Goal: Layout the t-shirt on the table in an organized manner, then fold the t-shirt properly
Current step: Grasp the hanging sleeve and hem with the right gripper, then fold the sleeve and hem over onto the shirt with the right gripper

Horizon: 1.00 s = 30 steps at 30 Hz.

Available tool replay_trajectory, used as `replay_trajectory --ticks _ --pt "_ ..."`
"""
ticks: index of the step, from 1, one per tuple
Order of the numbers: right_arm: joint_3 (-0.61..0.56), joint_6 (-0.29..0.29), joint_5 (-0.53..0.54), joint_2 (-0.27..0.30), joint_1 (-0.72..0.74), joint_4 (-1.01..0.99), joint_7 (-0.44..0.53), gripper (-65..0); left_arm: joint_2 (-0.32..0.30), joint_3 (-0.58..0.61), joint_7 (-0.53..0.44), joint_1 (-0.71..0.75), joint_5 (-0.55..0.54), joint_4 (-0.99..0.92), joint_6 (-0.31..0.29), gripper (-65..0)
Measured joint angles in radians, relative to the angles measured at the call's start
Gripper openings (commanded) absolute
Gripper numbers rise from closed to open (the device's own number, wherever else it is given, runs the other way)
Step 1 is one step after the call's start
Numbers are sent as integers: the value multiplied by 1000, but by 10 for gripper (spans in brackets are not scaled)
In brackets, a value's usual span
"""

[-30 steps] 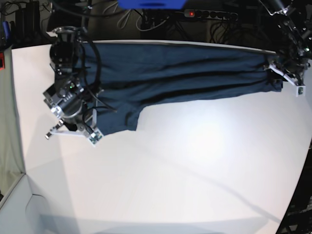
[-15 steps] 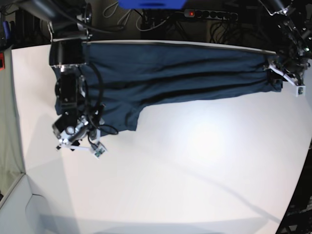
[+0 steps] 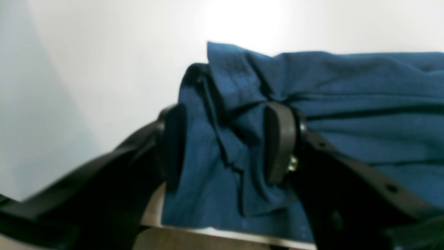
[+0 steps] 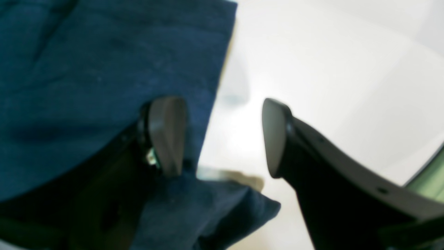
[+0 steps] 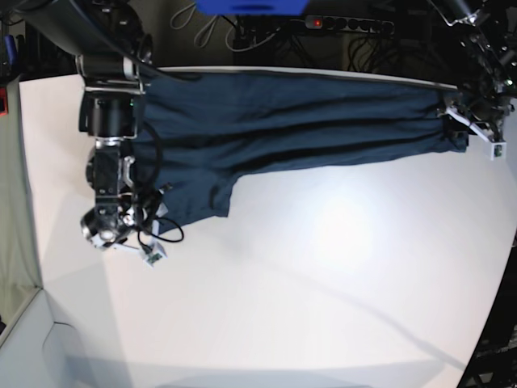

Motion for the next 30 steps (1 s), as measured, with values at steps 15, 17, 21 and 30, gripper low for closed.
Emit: replay_trajectory --ticks 15,17,21,30 --pt "-3 -7 2 -42 -4 -66 80 -650 0 1 0 0 -3 -1 0 -322" --pt "-2 -6 9 -42 -11 -37 81 -650 0 1 0 0 -3 -1 0 -322" --pt "-4 -3 3 -50 -65 93 -28 -650 0 1 0 0 -2 -1 0 -322" --pt "-7 0 10 -53 -104 409 -156 -650 0 5 1 -4 0 -2 0 -322"
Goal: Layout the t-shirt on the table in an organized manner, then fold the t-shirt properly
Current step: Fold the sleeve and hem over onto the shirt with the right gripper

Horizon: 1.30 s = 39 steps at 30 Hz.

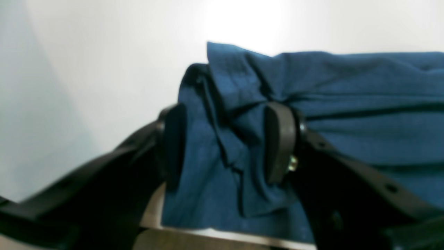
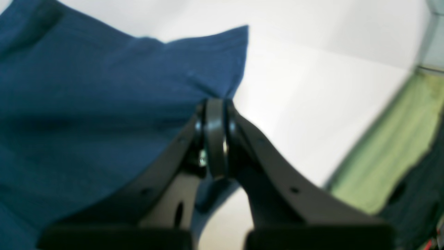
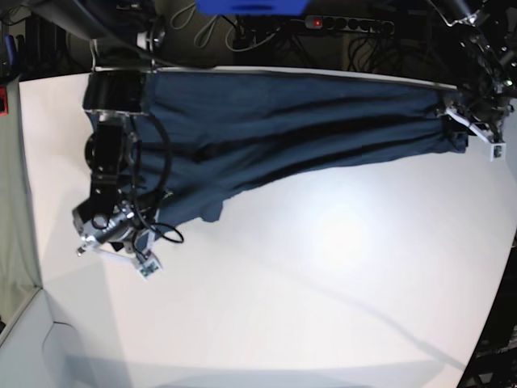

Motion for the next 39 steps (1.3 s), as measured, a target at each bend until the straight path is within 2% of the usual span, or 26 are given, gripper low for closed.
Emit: replay_trajectory --ticks 5,13,25,30,39 --pt "-8 0 0 2 -79 155 -72 -650 0 0 -1 1 0 0 0 -322" --pt "-106 0 0 0 -270 422 -156 -650 0 0 0 1 -3 0 0 -322" --pt "-99 0 -2 31 -443 435 -154 -650 0 0 0 1 0 0 0 -322" --pt "-97 0 -2 74 -489 435 -148 -650 0 0 0 1 -3 0 0 -322" --pt "-14 0 -2 91 -549 433 -107 -650 0 0 1 1 0 0 0 -322"
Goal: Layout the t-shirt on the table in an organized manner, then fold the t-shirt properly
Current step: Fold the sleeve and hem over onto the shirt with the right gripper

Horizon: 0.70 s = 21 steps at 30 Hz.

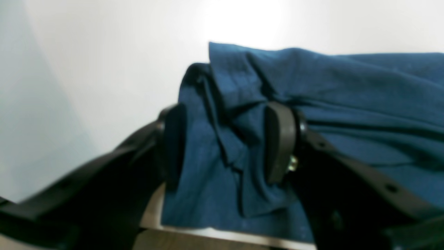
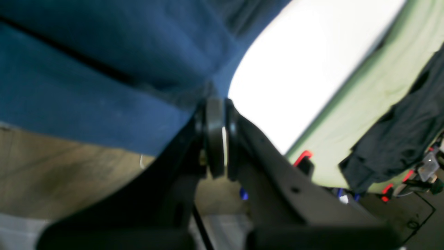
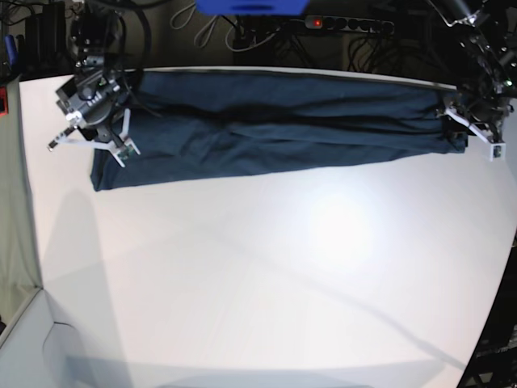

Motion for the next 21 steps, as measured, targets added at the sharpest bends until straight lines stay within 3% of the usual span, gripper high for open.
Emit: replay_trajectory --ticks 5,11,17,21 --pt "4 0 0 -29 -24 -19 17 -650 0 0 2 0 0 3 0 -322" --pt "6 0 -1 -24 -25 -19 12 -650 10 0 -3 12 -4 11 0 -298" --pt "61 0 0 -23 -26 -4 5 -498 8 0 -2 17 0 16 0 -146" --pt "63 0 3 -25 -22 6 5 -397 10 -3 2 17 0 16 -35 -142"
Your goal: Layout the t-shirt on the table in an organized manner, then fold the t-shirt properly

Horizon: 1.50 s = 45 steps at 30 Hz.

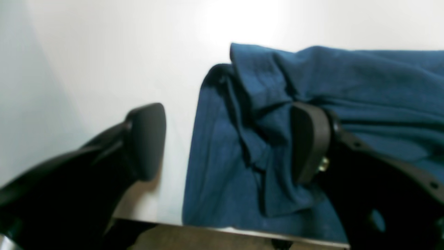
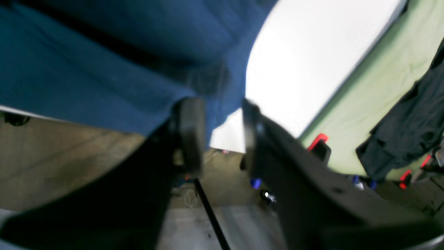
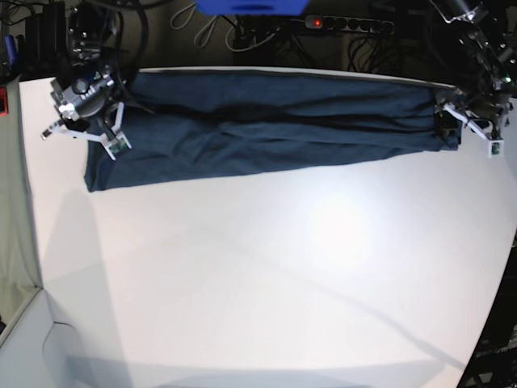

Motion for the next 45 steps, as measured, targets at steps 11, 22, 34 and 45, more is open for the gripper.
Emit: replay_trajectory --ticks 11,22,34,45 --pt "-34 0 -2 -115 92 5 -30 -378 1 -3 0 0 -3 0 -3 -142" --pt "-49 0 -4 -144 159 -180 73 -381 16 -4 23 0 16 54 -3 -138" --pt "-48 -4 -16 -137 174 -298 197 -381 72 -129 35 14 -102 138 -10 -137" --pt "-48 -4 -18 -137 175 -299 206 -381 57 -127 27 85 -230 123 -10 -137"
